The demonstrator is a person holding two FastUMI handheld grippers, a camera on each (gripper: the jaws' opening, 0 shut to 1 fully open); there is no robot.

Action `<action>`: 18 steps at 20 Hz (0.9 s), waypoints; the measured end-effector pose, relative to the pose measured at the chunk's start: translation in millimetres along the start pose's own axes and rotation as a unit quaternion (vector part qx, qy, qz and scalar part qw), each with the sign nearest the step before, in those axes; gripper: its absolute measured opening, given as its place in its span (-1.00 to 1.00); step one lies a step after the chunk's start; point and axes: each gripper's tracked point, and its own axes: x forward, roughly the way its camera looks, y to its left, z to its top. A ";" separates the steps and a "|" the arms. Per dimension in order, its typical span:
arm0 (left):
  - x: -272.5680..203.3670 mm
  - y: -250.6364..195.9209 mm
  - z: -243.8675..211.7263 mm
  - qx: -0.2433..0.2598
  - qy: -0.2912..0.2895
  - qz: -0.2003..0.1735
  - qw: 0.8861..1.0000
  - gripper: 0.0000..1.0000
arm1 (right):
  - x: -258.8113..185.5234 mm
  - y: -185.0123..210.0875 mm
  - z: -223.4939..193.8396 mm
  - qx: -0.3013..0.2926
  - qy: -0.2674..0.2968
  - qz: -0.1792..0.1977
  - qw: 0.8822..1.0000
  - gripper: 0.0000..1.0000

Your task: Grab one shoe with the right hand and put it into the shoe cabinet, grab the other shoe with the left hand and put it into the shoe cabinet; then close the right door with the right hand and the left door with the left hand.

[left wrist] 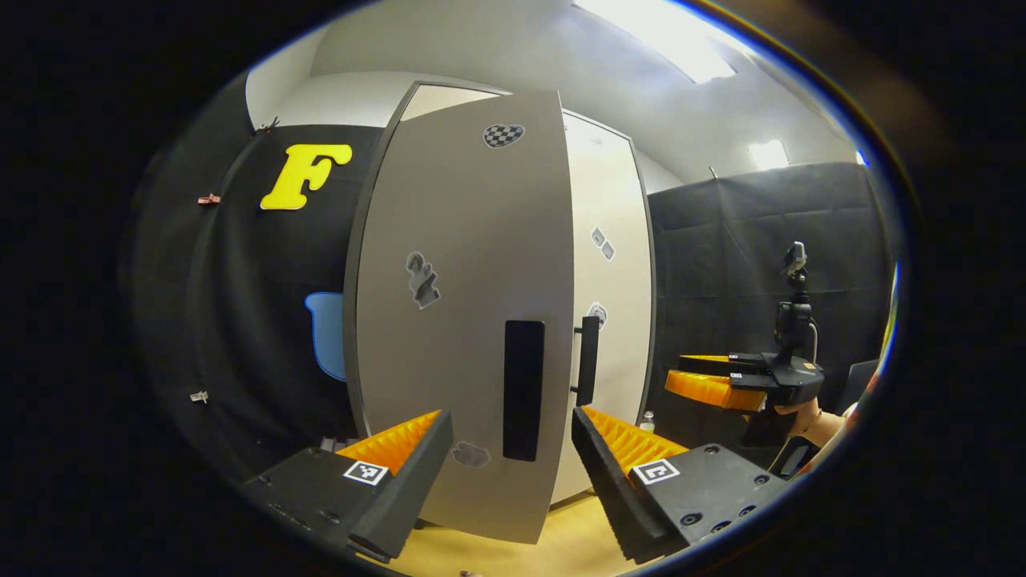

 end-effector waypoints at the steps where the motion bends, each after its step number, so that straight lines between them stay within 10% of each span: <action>1: -1.4 -0.7 0.5 -0.006 -0.004 -0.002 1.000 0.90 | -3.8 2.0 0.4 0.000 0.001 -0.004 1.000 0.99; 18: -7.2 1.0 19.2 -0.024 -0.025 -0.018 0.999 0.89 | -22.6 25.5 5.6 -0.012 0.004 -0.044 0.999 0.97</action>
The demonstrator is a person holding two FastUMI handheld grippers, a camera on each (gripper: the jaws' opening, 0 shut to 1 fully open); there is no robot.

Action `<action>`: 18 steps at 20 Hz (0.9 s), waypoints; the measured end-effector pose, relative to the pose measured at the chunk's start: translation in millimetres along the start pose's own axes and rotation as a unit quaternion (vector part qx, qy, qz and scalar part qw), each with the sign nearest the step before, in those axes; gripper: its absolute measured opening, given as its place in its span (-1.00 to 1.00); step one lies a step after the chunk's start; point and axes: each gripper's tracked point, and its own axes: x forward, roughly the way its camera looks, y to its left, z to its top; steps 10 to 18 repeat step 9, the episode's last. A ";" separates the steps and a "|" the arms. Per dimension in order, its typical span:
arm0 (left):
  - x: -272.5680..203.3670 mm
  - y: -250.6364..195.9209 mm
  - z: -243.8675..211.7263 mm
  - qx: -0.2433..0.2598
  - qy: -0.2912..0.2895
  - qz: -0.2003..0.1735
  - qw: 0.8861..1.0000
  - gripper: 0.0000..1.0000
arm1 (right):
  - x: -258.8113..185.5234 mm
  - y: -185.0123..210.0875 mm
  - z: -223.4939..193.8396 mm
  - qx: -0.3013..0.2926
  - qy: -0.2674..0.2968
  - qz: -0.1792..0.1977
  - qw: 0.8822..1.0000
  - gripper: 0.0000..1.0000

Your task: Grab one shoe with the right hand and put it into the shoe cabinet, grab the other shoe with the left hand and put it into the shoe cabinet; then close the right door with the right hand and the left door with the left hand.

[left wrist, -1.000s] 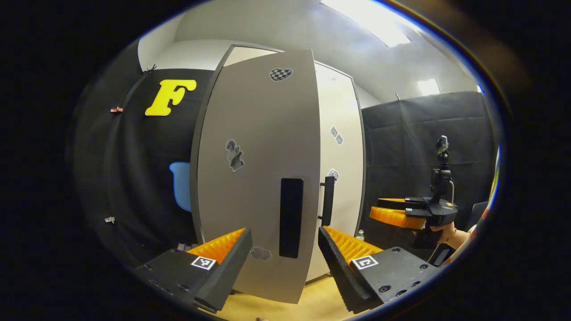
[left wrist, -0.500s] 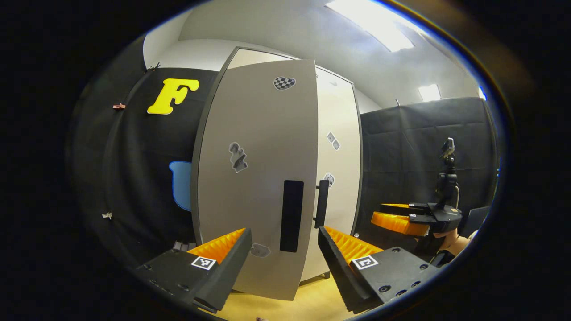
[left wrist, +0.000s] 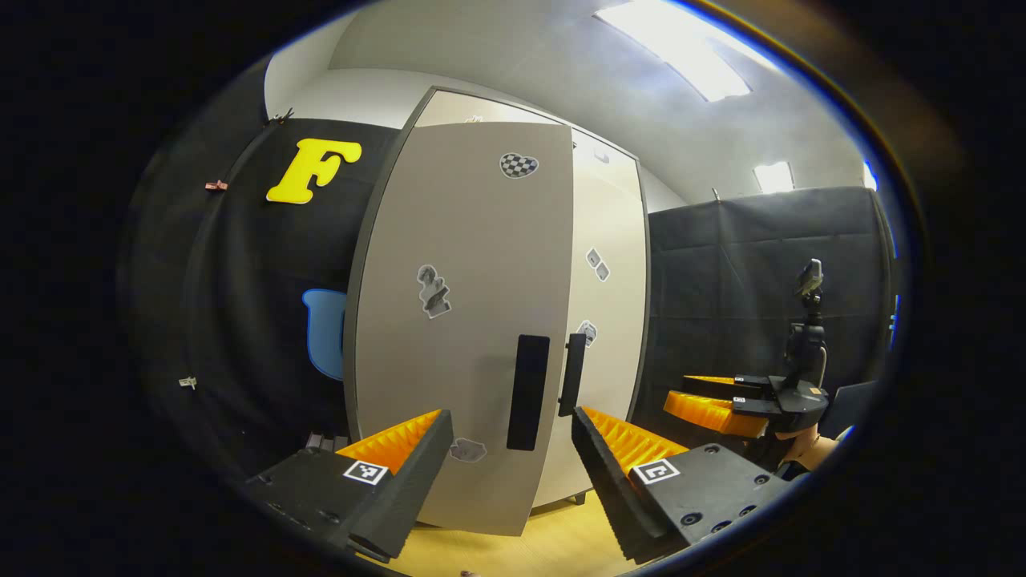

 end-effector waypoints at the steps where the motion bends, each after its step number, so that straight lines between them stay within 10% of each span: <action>1: -1.6 -0.3 -0.8 0.001 -0.002 0.000 1.000 0.90 | 1.9 0.8 -1.1 -0.002 0.002 -0.001 1.000 0.97; 18: -2.3 1.4 3.0 0.007 -0.007 0.007 1.000 0.90 | 8.7 9.1 4.6 -0.009 -0.002 0.011 1.000 0.97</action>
